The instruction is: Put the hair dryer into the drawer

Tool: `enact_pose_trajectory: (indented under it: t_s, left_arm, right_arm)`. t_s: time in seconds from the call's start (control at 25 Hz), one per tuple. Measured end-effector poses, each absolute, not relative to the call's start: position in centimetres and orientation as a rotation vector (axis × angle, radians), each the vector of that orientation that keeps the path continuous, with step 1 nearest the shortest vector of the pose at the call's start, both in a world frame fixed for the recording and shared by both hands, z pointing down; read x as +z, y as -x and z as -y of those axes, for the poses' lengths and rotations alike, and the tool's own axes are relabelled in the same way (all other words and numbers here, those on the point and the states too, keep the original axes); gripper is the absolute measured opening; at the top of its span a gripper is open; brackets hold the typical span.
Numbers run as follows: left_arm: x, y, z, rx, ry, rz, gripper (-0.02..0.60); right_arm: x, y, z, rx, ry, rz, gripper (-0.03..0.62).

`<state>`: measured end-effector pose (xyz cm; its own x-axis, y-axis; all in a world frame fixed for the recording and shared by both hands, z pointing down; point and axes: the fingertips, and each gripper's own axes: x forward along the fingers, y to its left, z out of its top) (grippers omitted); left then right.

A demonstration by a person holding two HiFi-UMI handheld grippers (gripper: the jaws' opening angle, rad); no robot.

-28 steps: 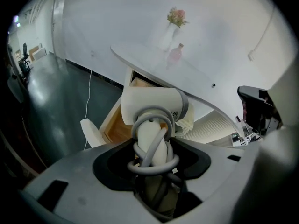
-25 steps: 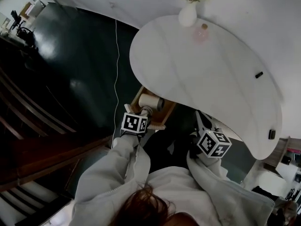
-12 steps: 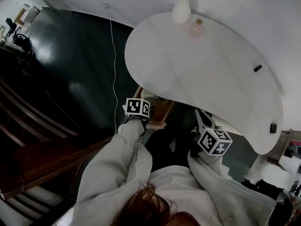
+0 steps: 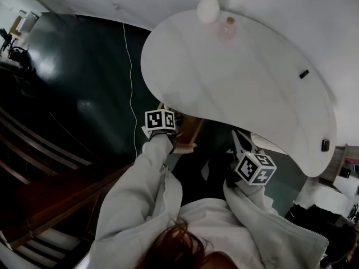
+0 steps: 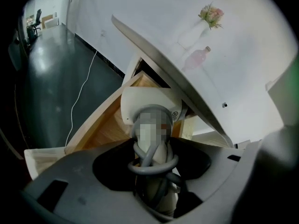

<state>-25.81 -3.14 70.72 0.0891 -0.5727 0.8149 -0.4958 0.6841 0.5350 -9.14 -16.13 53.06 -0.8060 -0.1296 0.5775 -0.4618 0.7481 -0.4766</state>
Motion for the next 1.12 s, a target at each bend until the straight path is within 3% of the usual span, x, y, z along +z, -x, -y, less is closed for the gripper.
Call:
enact_pose_trajectory:
  t_s: [0.88, 1.12]
  left_arm:
    - [74.3, 27.2, 6.3, -0.352, -0.853, 1.556, 0.238]
    - [74.4, 27.9, 7.3, -0.265, -1.019, 1.684, 0.238]
  right_arm:
    - [53.3, 7.8, 17.0, 0.806, -0.544, 2.377, 0.049]
    - [53.7, 7.3, 17.2, 0.804, -0.563, 2.35, 0.049]
